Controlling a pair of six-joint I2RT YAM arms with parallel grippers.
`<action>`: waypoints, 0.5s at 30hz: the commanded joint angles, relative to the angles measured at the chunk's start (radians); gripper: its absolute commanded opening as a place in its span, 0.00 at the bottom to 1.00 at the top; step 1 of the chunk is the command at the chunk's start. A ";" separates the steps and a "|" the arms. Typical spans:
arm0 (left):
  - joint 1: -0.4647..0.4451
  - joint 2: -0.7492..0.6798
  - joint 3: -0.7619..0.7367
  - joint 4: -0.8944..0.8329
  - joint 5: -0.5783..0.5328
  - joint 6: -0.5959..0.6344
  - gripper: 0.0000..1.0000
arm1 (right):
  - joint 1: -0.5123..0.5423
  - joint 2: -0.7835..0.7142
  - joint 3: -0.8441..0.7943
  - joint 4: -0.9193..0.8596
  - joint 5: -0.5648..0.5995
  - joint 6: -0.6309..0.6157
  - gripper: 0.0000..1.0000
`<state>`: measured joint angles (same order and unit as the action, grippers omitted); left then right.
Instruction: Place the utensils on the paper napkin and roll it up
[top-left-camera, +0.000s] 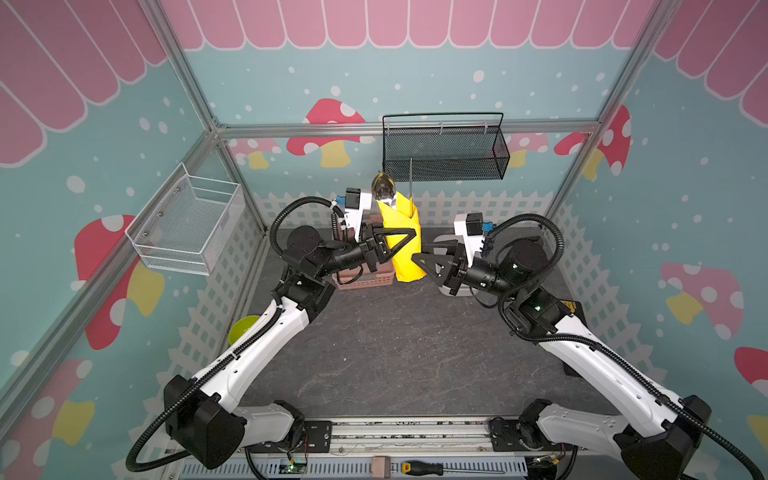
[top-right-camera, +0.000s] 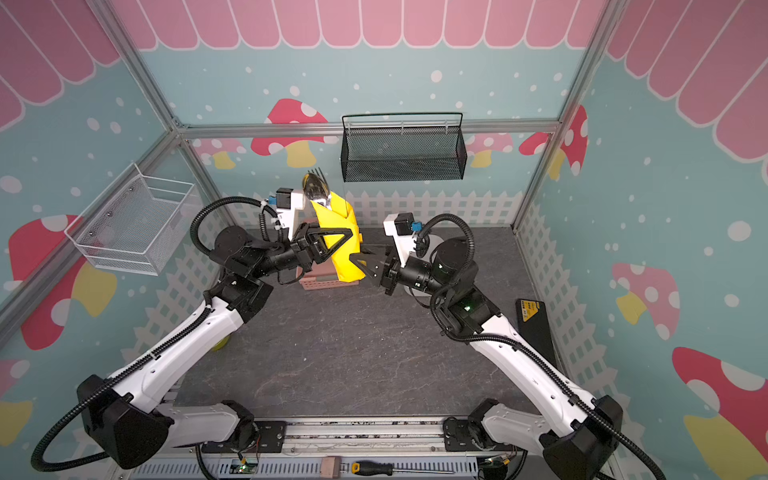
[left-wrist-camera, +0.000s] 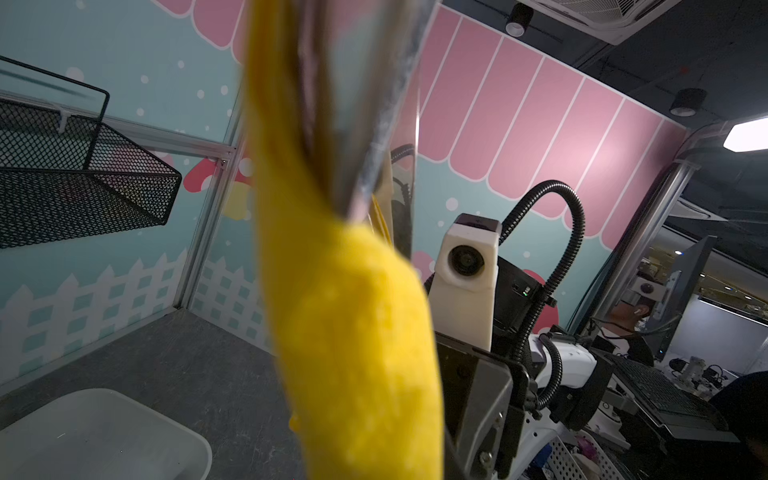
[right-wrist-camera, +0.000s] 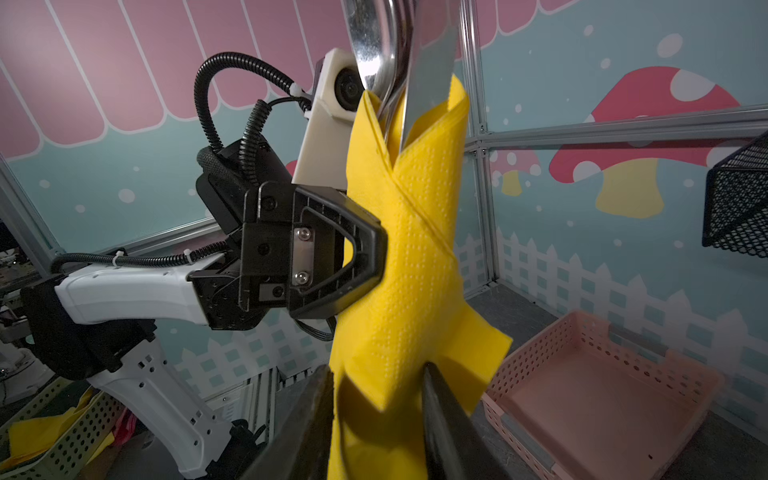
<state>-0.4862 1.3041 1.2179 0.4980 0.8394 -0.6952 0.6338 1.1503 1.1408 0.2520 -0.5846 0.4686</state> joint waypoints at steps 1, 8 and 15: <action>0.002 0.000 0.010 0.121 0.022 -0.047 0.00 | -0.001 0.007 0.000 0.035 -0.010 0.008 0.37; 0.003 0.000 -0.001 0.184 0.030 -0.086 0.00 | 0.000 0.002 -0.009 0.036 0.021 0.013 0.37; 0.002 0.009 -0.004 0.239 0.038 -0.128 0.00 | 0.001 0.010 -0.005 0.068 -0.006 0.031 0.36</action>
<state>-0.4862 1.3136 1.2152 0.6327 0.8604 -0.7845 0.6346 1.1515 1.1404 0.3000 -0.5842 0.4911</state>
